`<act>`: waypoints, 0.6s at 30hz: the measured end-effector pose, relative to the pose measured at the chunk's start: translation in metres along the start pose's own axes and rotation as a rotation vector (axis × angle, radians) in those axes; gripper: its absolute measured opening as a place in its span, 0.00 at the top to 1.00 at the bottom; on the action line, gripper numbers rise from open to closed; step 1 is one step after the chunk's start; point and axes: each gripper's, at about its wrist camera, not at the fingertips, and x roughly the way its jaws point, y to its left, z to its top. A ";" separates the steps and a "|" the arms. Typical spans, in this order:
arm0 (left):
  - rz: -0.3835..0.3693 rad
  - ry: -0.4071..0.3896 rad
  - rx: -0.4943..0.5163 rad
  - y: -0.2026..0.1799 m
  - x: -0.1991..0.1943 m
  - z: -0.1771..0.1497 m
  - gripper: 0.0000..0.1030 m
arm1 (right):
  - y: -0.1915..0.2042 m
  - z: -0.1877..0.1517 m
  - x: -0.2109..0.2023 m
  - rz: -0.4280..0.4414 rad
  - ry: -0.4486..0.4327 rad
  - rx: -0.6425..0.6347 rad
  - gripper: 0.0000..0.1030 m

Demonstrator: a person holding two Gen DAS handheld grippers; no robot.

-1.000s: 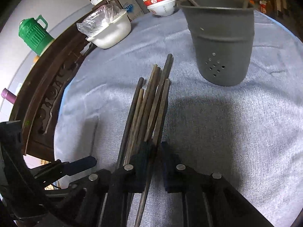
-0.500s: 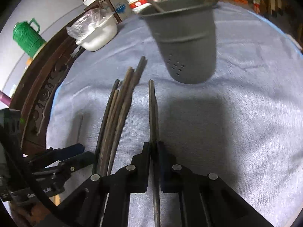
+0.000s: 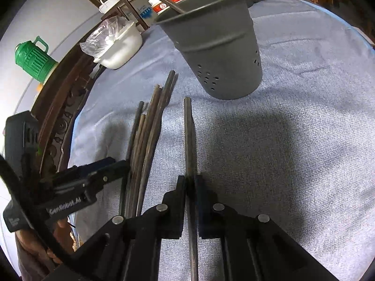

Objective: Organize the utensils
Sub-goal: 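Grasp a chopstick with the right gripper while the left gripper grasps another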

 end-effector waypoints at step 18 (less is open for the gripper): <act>-0.026 0.076 -0.055 0.031 0.004 0.035 0.71 | 0.034 0.034 0.022 -0.192 0.038 -0.083 0.88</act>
